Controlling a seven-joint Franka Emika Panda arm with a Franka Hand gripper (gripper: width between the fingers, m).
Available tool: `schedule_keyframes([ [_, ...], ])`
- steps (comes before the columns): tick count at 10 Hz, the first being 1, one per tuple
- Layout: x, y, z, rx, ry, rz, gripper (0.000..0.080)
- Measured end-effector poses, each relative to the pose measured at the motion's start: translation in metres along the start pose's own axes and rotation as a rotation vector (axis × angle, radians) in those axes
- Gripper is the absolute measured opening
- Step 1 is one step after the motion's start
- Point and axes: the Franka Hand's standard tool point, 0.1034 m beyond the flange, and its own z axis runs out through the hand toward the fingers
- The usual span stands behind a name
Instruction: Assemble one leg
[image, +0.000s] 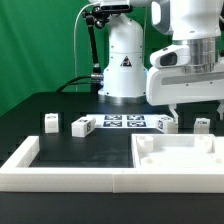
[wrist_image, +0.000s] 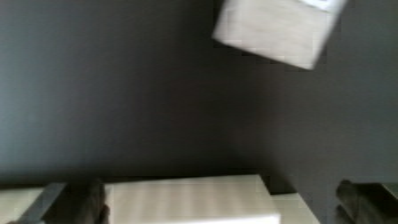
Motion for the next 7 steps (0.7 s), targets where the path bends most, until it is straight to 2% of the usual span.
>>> schedule_keyframes([
  [4,-0.0029,-0.0056,0.0015,0.016,-0.007,0.202,0.0649],
  [7,-0.0044,-0.0065,0.0023,0.014,-0.021,0.184,0.0649],
])
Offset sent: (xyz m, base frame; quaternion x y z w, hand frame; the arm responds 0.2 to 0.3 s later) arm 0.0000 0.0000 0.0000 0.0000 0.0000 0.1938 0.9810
